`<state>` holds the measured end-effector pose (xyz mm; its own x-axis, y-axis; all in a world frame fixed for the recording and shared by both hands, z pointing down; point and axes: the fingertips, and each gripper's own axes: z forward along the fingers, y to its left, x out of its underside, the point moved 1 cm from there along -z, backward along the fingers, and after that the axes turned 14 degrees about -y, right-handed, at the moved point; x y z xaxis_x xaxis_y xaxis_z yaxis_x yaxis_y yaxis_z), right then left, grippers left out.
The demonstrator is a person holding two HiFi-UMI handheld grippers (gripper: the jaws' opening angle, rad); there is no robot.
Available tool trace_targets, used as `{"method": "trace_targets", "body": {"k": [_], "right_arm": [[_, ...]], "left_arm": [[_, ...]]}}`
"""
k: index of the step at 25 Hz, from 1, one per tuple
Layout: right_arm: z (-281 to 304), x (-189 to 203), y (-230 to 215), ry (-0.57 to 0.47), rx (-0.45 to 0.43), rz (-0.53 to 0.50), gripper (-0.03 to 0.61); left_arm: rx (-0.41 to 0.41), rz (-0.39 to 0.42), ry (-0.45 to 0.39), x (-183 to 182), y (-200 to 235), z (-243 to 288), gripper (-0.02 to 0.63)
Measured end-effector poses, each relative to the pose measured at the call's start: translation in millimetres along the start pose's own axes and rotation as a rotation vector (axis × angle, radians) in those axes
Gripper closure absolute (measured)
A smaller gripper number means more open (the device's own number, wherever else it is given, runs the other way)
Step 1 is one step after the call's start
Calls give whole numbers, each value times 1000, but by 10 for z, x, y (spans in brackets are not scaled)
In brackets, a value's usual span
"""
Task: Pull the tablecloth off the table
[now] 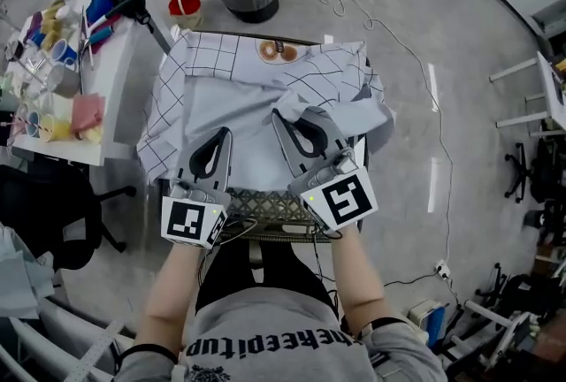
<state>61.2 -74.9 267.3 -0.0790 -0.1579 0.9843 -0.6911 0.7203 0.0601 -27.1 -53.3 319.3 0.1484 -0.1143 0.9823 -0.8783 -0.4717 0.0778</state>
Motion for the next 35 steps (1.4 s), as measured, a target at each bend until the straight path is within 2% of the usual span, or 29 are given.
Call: {"method": "trace_targets", "body": {"k": [7,12,15,25,35], "right_arm": [[511,221,650,37,-102,51,565],[717,446,1001,80,-150,100,565],[780,607,1189,117,-184,127,564],[651,1295,1805,294,-310,235,563],[391,1918,2198,456,-404,322,563]], "left_arm": [[-38,-9,0,-65,565,-361,600],[-63,16,14,-29,879,-581,600],[-72,4,16,-13,1005,-653,600],[-97,-19,18,68,1231,-713,600],[-88,-22,38,170,1266,-692,600]]}}
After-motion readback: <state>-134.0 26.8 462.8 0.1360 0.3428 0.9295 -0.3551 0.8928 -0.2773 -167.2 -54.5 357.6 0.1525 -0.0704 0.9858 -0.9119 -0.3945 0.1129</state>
